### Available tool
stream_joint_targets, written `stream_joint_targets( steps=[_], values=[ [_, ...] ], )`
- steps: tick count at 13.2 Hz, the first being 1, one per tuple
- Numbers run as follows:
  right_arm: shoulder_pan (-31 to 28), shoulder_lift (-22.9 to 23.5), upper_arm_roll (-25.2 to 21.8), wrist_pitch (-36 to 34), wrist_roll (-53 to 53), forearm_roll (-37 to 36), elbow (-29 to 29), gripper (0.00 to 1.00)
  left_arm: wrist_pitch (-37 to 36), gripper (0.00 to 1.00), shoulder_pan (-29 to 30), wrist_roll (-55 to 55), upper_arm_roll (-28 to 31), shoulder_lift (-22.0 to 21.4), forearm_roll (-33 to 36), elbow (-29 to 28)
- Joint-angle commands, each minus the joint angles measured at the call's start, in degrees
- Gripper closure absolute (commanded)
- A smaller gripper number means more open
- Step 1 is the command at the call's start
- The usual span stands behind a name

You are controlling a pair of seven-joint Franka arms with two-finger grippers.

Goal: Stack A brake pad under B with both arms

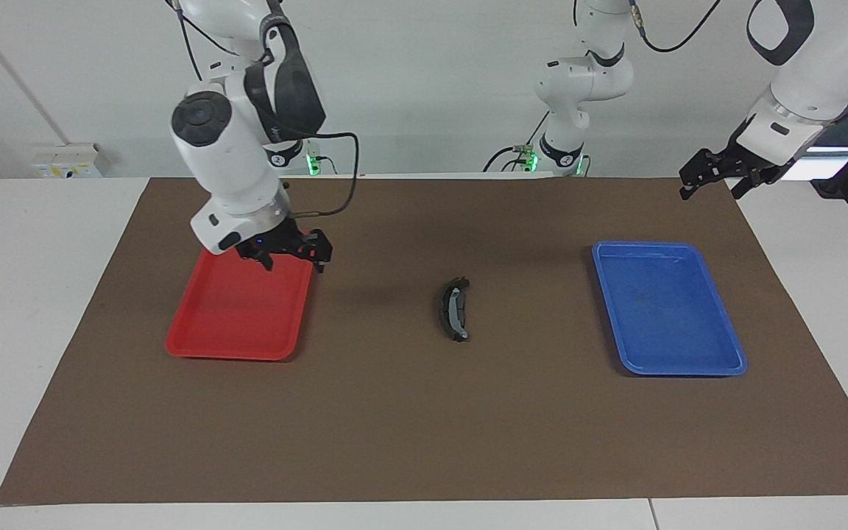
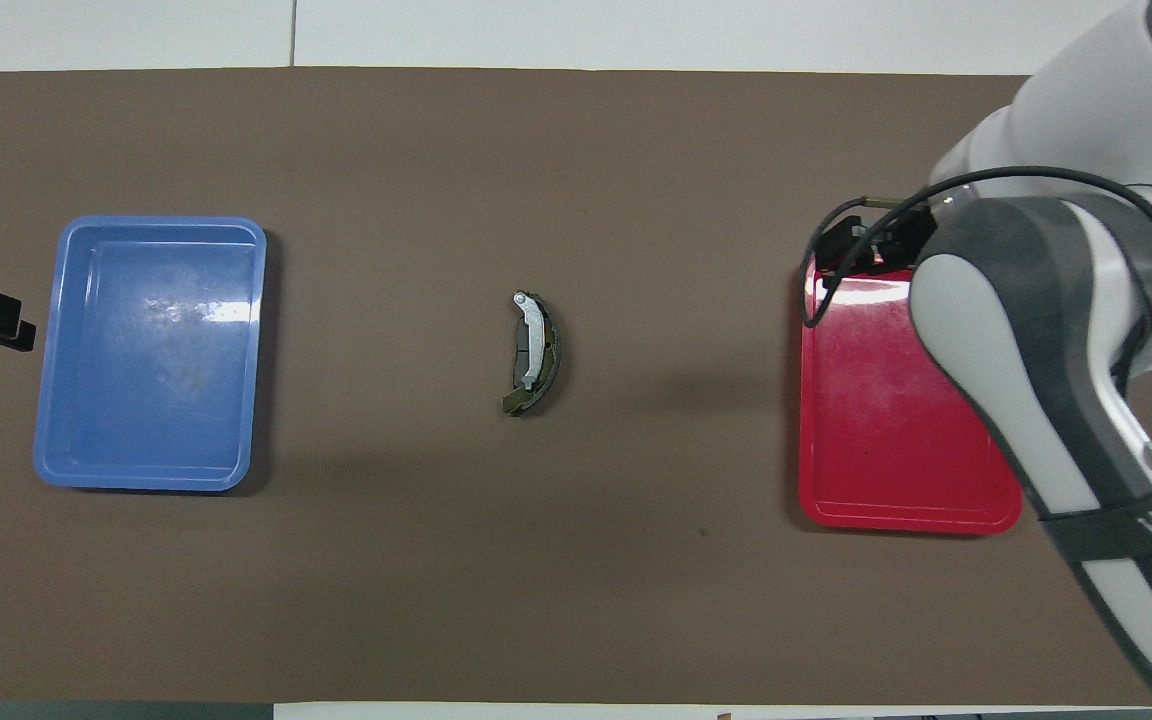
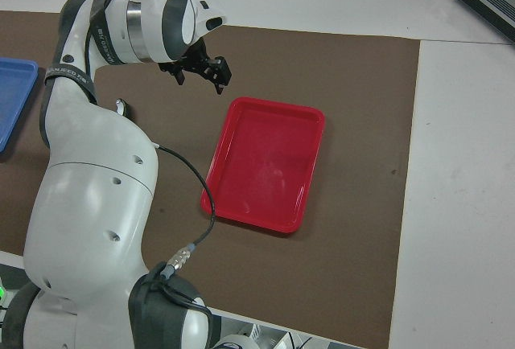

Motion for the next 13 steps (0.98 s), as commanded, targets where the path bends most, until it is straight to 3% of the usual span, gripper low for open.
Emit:
stream_joint_targets(
  steps=[1, 7, 13],
  values=[
    [-5.74, -5.55, 1.22, -4.5, -6.41, -3.12, -1.84, 0.0, 0.94, 0.0, 0.59, 0.89, -0.27, -1.42, 0.19, -1.67],
    [-13.58, -12.41, 1.13, -11.89, -13.02, -3.13, -2.19, 0.0, 0.94, 0.0, 0.59, 0.89, -0.27, -1.42, 0.19, -1.67],
    [-13.94, -16.29, -0.27, -10.06, -15.31, -3.13, -7.64, 0.0, 0.94, 0.0, 0.68, 0.89, -0.27, -1.42, 0.19, -1.67]
  ],
)
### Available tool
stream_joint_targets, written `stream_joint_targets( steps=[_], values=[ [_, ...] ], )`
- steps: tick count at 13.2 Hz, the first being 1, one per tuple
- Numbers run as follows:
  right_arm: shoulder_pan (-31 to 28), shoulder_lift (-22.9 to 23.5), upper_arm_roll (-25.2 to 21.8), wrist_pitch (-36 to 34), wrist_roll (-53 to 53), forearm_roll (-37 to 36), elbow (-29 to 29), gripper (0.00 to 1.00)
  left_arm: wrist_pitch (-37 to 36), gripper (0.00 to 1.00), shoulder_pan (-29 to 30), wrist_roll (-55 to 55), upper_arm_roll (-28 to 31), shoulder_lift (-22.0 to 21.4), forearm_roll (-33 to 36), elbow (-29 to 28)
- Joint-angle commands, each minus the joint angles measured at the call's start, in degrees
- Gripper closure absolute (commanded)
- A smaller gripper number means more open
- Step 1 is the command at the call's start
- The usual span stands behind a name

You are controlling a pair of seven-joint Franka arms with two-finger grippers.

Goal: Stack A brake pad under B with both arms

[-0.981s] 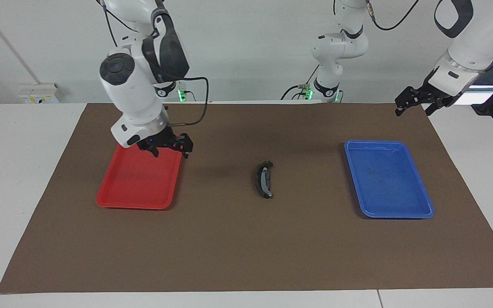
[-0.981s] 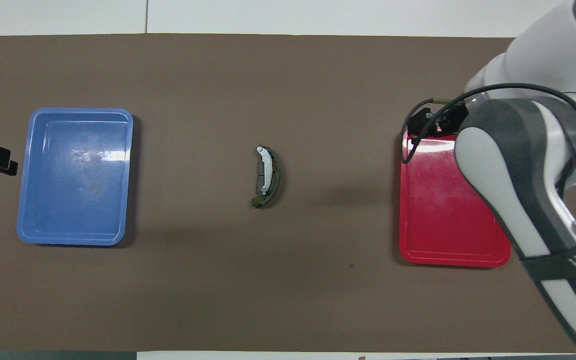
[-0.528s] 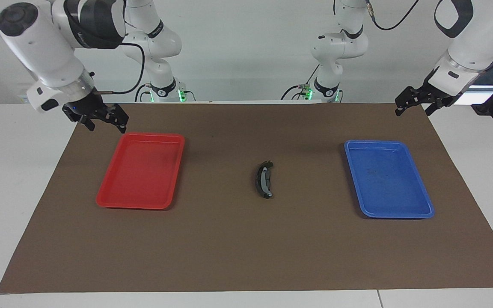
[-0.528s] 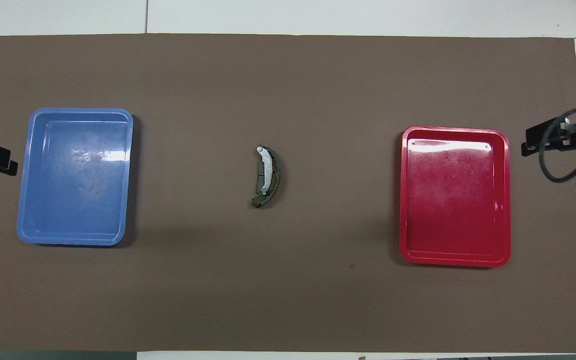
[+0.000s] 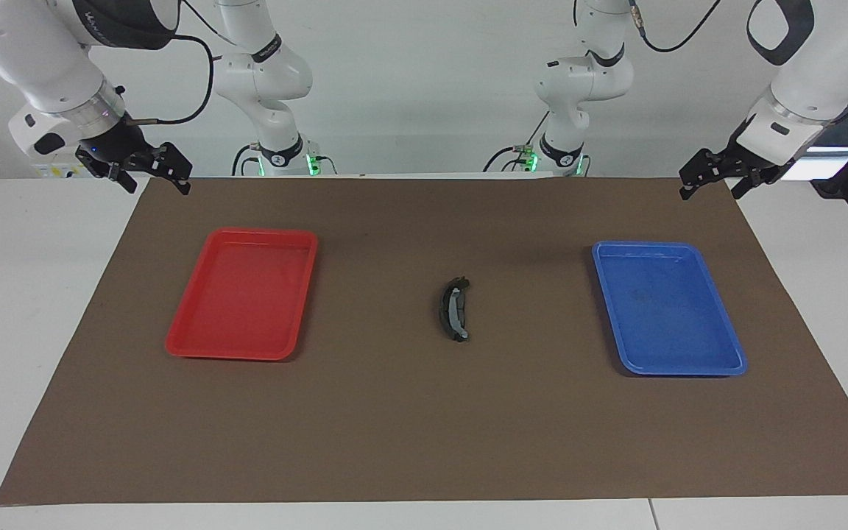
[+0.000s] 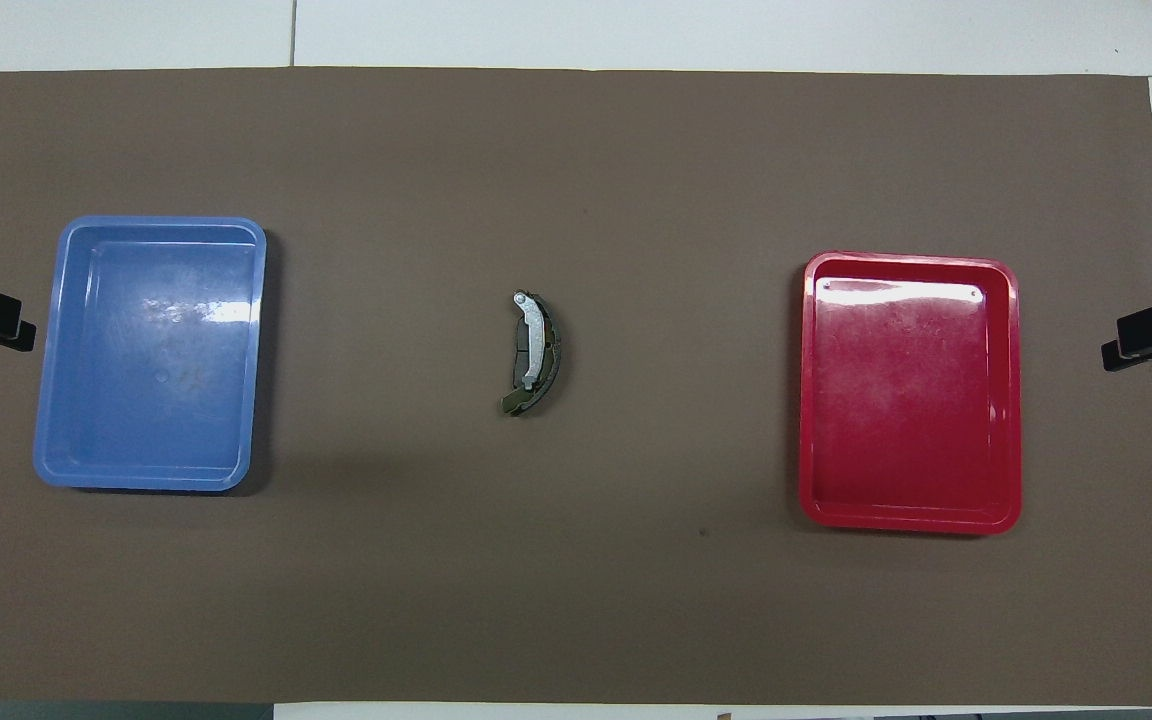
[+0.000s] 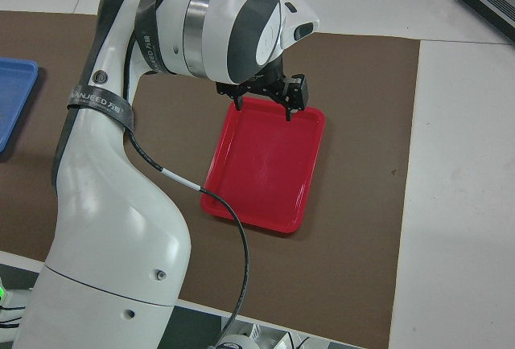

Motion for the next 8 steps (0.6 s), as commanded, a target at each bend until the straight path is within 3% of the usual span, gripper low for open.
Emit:
stream_joint_targets(
  steps=[1, 8],
  values=[
    [-0.88, -2.72, 0.25, 1.66, -1.61, -0.81, -2.96, 0.0, 0.94, 0.0, 0.59, 0.89, -0.27, -1.42, 0.19, -1.67],
    [-0.79, -3.6, -0.45, 1.75, -2.93, -0.81, -3.4, 0.0, 0.94, 0.0, 0.59, 0.89, -0.27, -1.42, 0.19, -1.67]
  ],
)
